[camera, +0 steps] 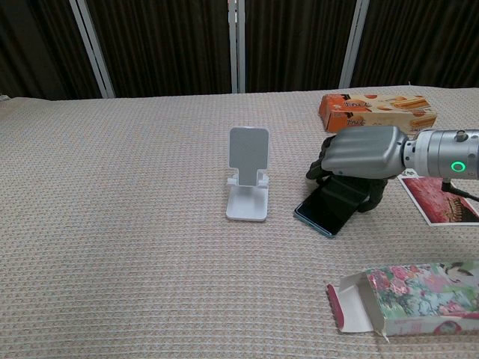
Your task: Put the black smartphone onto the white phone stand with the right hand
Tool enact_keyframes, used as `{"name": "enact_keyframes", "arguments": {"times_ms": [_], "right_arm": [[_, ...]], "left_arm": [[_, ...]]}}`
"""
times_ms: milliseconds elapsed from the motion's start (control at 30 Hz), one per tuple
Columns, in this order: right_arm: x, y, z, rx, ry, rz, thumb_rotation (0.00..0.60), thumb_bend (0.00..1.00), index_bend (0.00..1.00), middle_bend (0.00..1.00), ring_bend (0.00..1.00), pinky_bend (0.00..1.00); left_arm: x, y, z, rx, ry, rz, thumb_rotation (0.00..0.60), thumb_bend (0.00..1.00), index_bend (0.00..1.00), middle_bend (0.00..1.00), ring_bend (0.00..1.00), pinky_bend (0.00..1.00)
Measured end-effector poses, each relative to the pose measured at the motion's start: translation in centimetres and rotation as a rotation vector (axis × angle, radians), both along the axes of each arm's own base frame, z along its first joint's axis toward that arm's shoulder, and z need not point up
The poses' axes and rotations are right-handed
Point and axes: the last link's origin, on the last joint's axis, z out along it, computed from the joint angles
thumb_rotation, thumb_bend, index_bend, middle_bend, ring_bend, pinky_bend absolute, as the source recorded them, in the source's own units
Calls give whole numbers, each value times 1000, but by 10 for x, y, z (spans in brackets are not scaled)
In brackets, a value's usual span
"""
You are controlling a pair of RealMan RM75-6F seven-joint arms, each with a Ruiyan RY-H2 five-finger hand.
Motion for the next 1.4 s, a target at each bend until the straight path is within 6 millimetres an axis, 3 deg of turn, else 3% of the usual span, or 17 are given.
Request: {"name": "enact_keyframes", "arguments": {"times_ms": [400,667,867,1033,1200,1400], "right_arm": [[-4,3,22,-40,-50,85,600,190,506,500,395,283],[11,12,50,-149,-52,267,600,189,507,515,409,289],[39,23,70,-319,-16,491,600,188,502,517,418,289],[73,35,73,-466,49,657,600,189,502,516,418,289],[110,41,64,-563,150,806,600,189,501,510,418,299],[150,44,38,-603,246,926,600,191,501,509,418,255]], "left_arm": [[4,-4,1,-1,-13,-18,600,0,0,0,0,0],[6,-6,5,-3,-31,-33,600,0,0,0,0,0],[6,-5,5,-16,-42,-36,600,0,0,0,0,0],[2,-2,4,-28,-39,-18,600,0,0,0,0,0],[-2,2,4,-26,-38,5,600,0,0,0,0,0],[-11,7,5,-24,-41,45,600,0,0,0,0,0]]}}
